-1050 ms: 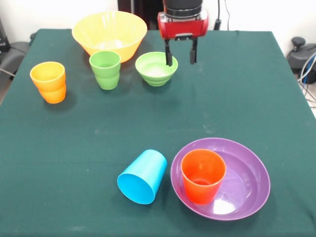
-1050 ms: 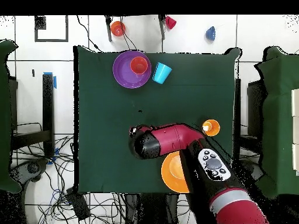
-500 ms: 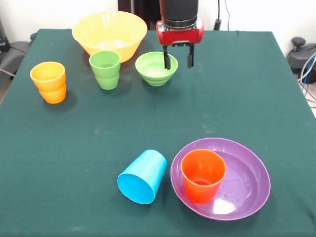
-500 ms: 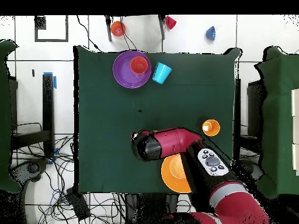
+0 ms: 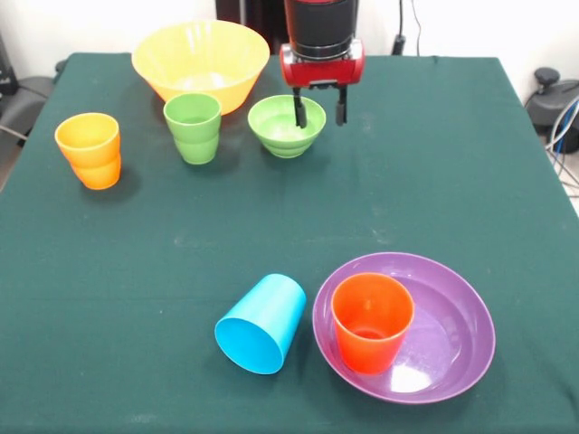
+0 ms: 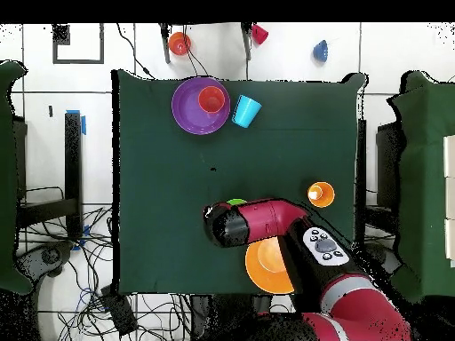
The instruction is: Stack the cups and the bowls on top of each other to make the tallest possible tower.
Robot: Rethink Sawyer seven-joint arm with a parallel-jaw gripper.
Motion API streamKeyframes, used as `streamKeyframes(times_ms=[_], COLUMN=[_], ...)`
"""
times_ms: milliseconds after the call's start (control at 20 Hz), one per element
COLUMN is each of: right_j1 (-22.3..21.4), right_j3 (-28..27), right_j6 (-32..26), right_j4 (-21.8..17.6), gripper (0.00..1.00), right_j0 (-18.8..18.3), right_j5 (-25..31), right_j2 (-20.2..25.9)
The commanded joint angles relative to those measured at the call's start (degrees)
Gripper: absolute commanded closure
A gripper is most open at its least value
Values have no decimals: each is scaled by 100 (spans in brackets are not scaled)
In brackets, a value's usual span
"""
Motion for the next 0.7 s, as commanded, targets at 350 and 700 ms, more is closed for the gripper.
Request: streamKeyframes(times_ms=[350,700], right_j1=[202,225], right_j3=[-306,-356], right_j6=[113,46], right_j4=[-459,-562], gripper=[100,100], right_j0=[110,118], right_j5=[-479,-588], right_j2=[-106,-60])
